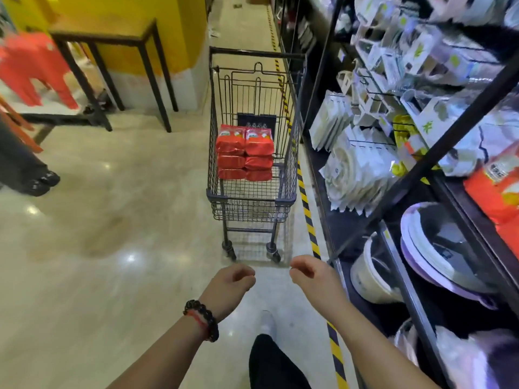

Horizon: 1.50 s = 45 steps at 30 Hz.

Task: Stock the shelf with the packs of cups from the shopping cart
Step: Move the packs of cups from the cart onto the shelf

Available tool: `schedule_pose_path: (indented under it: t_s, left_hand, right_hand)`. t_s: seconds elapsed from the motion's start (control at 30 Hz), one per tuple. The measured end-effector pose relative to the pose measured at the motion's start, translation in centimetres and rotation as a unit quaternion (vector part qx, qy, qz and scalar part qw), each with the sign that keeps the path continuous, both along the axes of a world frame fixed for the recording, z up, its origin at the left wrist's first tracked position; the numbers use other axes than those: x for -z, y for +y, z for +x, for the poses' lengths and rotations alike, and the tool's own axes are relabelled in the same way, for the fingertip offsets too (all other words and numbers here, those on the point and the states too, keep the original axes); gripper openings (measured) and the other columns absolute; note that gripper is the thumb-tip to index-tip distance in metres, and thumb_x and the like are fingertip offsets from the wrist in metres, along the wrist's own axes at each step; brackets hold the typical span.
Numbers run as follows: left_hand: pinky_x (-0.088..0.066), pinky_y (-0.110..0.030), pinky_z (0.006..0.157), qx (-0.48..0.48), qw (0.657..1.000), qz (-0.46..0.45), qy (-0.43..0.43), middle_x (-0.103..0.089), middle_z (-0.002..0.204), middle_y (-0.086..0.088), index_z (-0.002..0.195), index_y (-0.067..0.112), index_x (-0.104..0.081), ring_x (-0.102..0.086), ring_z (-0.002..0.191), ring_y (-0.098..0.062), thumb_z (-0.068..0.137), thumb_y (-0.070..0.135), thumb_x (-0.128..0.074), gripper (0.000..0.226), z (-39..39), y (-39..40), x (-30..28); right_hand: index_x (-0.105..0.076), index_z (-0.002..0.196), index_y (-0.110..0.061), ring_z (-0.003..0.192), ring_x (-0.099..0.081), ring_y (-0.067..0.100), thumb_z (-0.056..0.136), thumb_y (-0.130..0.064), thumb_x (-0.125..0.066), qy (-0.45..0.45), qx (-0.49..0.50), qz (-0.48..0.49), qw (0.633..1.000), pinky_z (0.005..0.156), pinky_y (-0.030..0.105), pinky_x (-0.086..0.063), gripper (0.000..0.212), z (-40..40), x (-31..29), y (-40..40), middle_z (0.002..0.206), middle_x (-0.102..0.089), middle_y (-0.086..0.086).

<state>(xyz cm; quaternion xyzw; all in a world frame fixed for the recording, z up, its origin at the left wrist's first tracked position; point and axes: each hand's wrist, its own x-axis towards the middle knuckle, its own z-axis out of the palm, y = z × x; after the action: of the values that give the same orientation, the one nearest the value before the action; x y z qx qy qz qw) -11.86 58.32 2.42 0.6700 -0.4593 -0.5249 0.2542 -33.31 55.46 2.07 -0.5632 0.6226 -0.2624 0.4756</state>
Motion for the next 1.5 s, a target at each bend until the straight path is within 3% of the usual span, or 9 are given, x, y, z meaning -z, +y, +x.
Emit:
schedule_pose_path:
  t_s: [0.23,0.5,0.63,0.83,0.97,1.13,1.27,1.4,1.5]
  left_hand:
    - [-0.044,-0.021,0.070,-0.030,0.999,-0.001,-0.042,-0.067,0.085,0.011,0.087,0.025,-0.068,-0.064,0.088,-0.009,0.093,0.022,-0.061,0.009,1.6,-10.4,-1.0]
    - [-0.042,-0.004,0.057,-0.072,0.997,-0.020,-0.027,-0.065,0.075,0.010,0.081,0.023,-0.067,-0.058,0.059,0.011,0.091,0.011,-0.062,0.016,3.4,-20.1,-1.3]
    - [-0.043,-0.006,0.058,-0.078,0.997,-0.015,-0.019,-0.067,0.084,0.013,0.083,0.027,-0.067,-0.063,0.072,0.003,0.092,0.017,-0.062,0.014,5.1,-24.8,-0.4]
    - [-0.051,-0.030,0.087,-0.058,0.998,0.002,0.001,-0.069,0.096,0.010,0.083,0.027,-0.068,-0.064,0.095,-0.012,0.091,0.020,-0.061,0.013,8.6,-32.6,1.5]
    - [-0.045,-0.017,0.070,-0.053,0.999,0.002,0.005,-0.068,0.089,0.013,0.076,0.030,-0.067,-0.062,0.084,-0.005,0.090,0.020,-0.061,0.018,11.3,-38.3,1.5]
    - [-0.043,-0.020,0.075,-0.029,1.000,-0.001,-0.008,-0.064,0.094,0.018,0.085,0.026,-0.068,-0.060,0.093,-0.004,0.092,0.023,-0.059,0.012,13.6,-44.8,1.6]
    - [-0.043,-0.019,0.070,-0.022,0.999,0.029,0.006,-0.066,0.099,0.009,0.083,0.023,-0.065,-0.059,0.091,-0.009,0.093,0.020,-0.057,0.013,14.1,-48.7,2.3]
    - [-0.047,-0.032,0.073,0.002,0.999,0.038,-0.010,-0.058,0.082,0.008,0.070,0.026,-0.056,-0.054,0.081,-0.018,0.094,0.017,-0.054,0.026,14.2,-53.3,4.0]
    - [-0.045,-0.022,0.066,-0.012,0.998,0.064,-0.023,-0.064,0.091,0.009,0.086,0.030,-0.063,-0.061,0.085,-0.017,0.095,0.024,-0.057,0.013,13.6,-57.4,5.7]
  right_hand:
    - [-0.068,0.084,-0.045,0.075,-0.062,-0.008,0.091,-0.015,-0.065,-0.025,-0.029,-0.003,0.999,0.062,0.006,-0.046,0.030,2.3,1.0,-12.3,0.081,-0.070,-0.023]
    - [-0.068,0.086,-0.042,0.078,-0.063,-0.006,0.091,-0.013,-0.064,-0.032,-0.056,-0.009,0.998,0.063,0.006,-0.048,0.030,4.5,0.3,-23.2,0.084,-0.069,-0.028]
    - [-0.069,0.083,-0.041,0.069,-0.062,-0.003,0.090,-0.012,-0.064,-0.021,-0.054,0.001,0.998,0.061,0.007,-0.047,0.031,6.3,1.3,-27.6,0.079,-0.071,-0.017]
    - [-0.068,0.078,-0.042,0.067,-0.062,0.008,0.089,-0.011,-0.064,0.026,-0.054,0.005,0.998,0.063,0.021,-0.051,0.033,10.2,1.9,-34.9,0.077,-0.071,-0.009]
    - [-0.068,0.079,-0.038,0.061,-0.054,0.006,0.090,-0.008,-0.065,0.032,-0.045,0.008,0.998,0.060,0.021,-0.046,0.032,12.7,1.4,-40.0,0.072,-0.066,-0.009]
    - [-0.069,0.084,-0.036,0.047,-0.046,-0.001,0.092,-0.009,-0.061,0.025,-0.032,0.024,0.999,0.048,0.016,-0.039,0.029,14.3,1.6,-45.6,0.061,-0.064,-0.012]
    - [-0.071,0.090,-0.036,0.053,-0.052,0.003,0.093,-0.019,-0.056,0.037,-0.026,0.056,0.997,0.049,0.023,-0.042,0.023,13.8,3.3,-49.1,0.077,-0.073,-0.008]
    - [-0.069,0.083,-0.042,0.066,-0.062,-0.005,0.090,-0.018,-0.064,0.055,-0.009,0.056,0.997,0.055,0.009,-0.045,0.025,13.0,6.2,-53.9,0.082,-0.071,-0.019]
    - [-0.066,0.080,-0.044,0.072,-0.063,-0.007,0.089,-0.014,-0.067,0.062,-0.022,0.054,0.996,0.059,0.005,-0.045,0.032,12.7,9.3,-58.5,0.084,-0.070,-0.019]
